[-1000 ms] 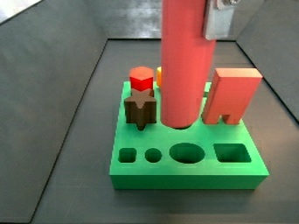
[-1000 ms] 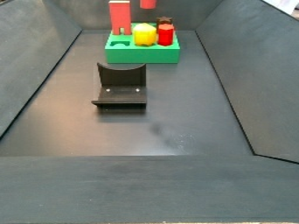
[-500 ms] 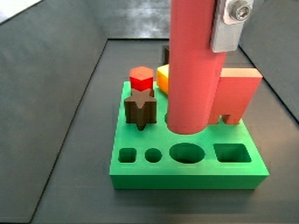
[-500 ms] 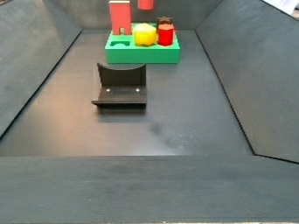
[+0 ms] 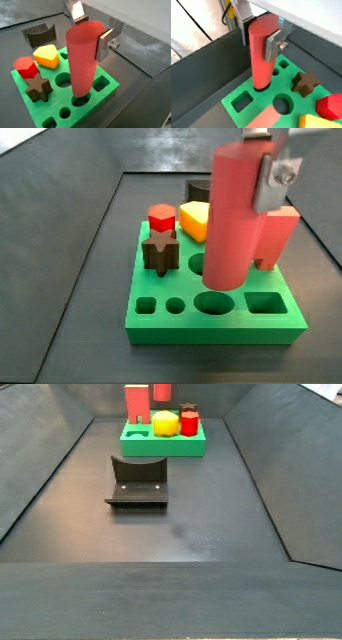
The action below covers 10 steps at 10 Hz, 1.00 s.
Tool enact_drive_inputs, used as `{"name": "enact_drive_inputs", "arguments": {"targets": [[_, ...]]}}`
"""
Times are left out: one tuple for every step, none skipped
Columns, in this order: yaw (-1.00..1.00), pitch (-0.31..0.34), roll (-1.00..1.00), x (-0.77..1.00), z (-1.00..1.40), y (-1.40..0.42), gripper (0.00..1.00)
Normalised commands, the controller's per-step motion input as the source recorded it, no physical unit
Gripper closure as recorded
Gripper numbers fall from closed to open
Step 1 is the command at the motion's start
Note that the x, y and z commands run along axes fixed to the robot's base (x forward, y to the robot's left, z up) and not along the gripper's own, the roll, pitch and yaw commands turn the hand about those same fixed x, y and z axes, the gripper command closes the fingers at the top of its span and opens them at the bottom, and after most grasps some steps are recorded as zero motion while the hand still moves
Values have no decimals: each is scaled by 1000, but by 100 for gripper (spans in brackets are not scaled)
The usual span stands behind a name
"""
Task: Pick up the oval object. Move up. Place the oval object on the fixture. Regrasp the oval object. Move to above the board. Insert the oval object.
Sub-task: Insert the oval object.
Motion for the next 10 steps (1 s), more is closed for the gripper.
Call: {"name": "enact_drive_inputs", "arguments": {"targets": [[0, 0, 246, 169, -280, -74, 100], [0, 0, 261, 177, -286, -123, 100], [0, 4, 287, 131, -320, -169, 100], [0, 3, 267, 29, -246, -189, 100], [0, 3, 181, 6, -134, -123, 100], [0, 0, 140, 0, -106, -11, 100], [0, 3, 100, 0, -66, 0, 100], [0, 6, 103, 0, -100, 0, 100], [0, 0, 86, 0, -60, 0, 100], [0, 0, 57, 0, -9, -9, 100]]}}
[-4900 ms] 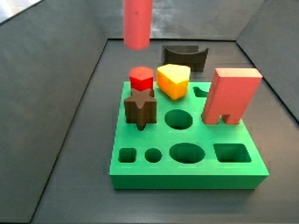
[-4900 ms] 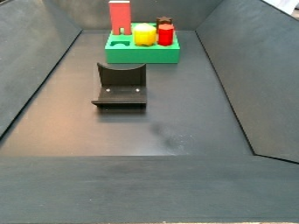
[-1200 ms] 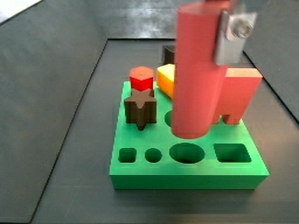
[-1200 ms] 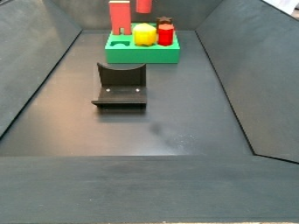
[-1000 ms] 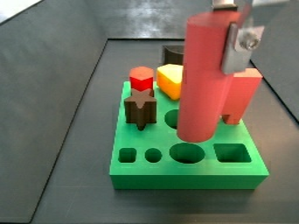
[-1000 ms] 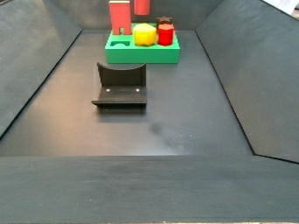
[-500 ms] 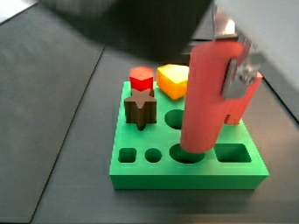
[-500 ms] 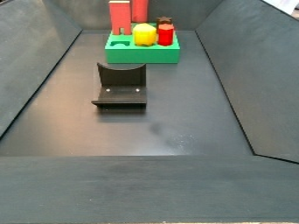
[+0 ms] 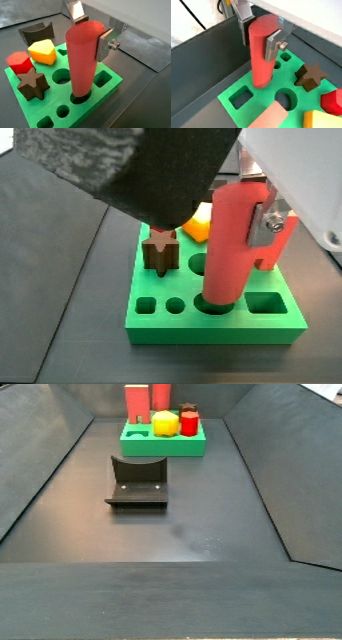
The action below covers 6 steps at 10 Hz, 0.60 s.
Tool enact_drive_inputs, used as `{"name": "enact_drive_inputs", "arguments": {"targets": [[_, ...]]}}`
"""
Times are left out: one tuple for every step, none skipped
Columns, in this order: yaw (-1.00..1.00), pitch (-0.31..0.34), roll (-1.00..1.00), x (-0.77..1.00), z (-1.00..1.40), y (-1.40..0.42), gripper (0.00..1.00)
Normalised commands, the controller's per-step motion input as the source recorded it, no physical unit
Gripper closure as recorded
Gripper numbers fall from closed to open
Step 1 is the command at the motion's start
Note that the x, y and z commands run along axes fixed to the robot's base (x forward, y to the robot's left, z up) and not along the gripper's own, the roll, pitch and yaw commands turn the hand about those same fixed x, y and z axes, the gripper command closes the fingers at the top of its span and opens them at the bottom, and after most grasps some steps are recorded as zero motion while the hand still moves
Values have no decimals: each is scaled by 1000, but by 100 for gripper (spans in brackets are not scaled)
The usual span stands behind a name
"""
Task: Pick up the oval object. Move up. Place the oval object on the fixture. Regrasp the oval object. Move to above the board. Insert the oval object.
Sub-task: Insert the oval object.
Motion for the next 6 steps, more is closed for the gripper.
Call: {"name": "enact_drive_inputs", "arguments": {"targets": [[-63, 0, 59, 0, -20, -97, 100], [-49, 0, 43, 0, 0, -157, 100], [-66, -6, 49, 0, -51, -231, 100], [-37, 0, 94, 0, -123, -149, 100], [-6, 0, 123, 0, -189, -77, 100], [0, 0, 134, 0, -200, -37, 100]]}}
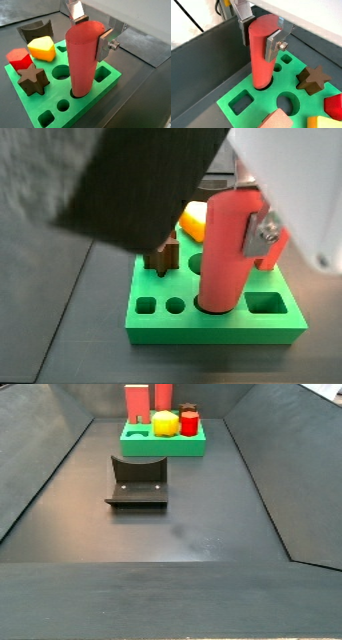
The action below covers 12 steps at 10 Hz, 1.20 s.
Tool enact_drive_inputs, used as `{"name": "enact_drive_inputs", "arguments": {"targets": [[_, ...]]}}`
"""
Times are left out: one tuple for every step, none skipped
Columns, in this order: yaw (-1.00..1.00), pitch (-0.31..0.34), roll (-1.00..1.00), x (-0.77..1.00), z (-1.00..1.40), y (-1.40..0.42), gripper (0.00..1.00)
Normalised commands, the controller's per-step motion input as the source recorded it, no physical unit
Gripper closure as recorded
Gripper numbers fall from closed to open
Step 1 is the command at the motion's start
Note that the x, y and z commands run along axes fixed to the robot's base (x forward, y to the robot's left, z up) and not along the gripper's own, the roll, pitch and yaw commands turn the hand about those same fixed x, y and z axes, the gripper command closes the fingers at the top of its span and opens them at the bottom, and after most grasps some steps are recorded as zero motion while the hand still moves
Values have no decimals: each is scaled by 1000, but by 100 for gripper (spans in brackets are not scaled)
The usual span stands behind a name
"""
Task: Pick up the oval object. Move up. Place the oval object on the fixture. Regrasp the oval object. Move to above the board. Insert the oval object.
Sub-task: Insert the oval object.
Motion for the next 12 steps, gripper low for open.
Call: {"name": "enact_drive_inputs", "arguments": {"targets": [[0, 0, 151, 0, -200, -9, 100], [0, 0, 174, 0, -226, 0, 100], [0, 0, 166, 0, -206, 0, 100], [0, 0, 146, 0, -163, 0, 100], [-3, 0, 153, 0, -171, -26, 100], [-234, 10, 50, 80, -166, -171, 100], [-483, 50, 0, 331, -151, -106, 100], [-523, 96, 0, 374, -200, -23, 100], [-560, 107, -44, 394, -134, 6, 100], [-463, 184, -69, 520, -289, 257, 100], [-417, 183, -47, 580, -334, 289, 100], [-266, 203, 40, 569, -531, 197, 100]]}}
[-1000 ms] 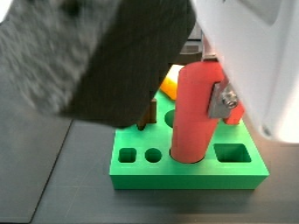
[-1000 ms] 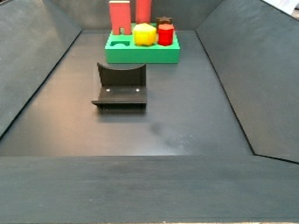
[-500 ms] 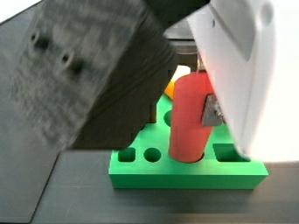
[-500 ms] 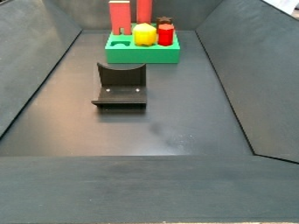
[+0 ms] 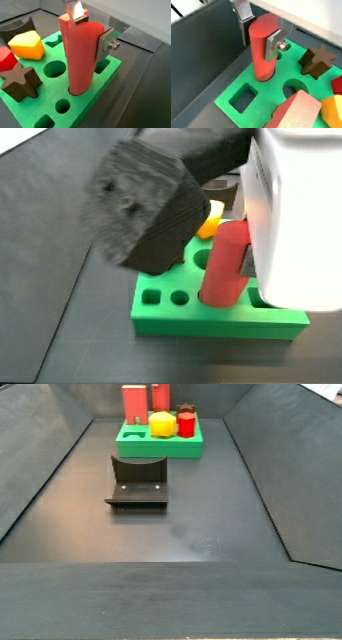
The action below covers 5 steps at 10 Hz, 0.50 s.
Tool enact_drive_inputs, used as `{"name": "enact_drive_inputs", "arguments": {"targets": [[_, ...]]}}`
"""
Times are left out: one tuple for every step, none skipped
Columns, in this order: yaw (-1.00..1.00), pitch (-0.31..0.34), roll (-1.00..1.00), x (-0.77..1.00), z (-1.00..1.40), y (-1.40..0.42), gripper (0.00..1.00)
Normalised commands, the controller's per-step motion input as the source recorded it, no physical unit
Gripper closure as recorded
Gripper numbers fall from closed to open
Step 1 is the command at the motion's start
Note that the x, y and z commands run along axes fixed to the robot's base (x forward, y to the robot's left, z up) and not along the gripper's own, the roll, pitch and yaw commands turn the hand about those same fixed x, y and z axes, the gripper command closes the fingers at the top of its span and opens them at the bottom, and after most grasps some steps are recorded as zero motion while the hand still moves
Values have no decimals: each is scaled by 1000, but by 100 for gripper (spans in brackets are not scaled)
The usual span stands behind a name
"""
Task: Pick up the oval object. Move up. Place the oval object on the fixture. Regrasp the oval object. Move to above the board. Insert the oval object.
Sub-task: Insert the oval object.
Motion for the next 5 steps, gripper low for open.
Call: {"name": "enact_drive_inputs", "arguments": {"targets": [[-211, 177, 97, 551, -717, 177, 100], [-86, 59, 29, 511, -711, 117, 100], [0, 70, 0, 163, 54, 0, 100], [0, -16, 0, 0, 0, 0, 100], [0, 0, 0, 0, 0, 0, 100]]}}
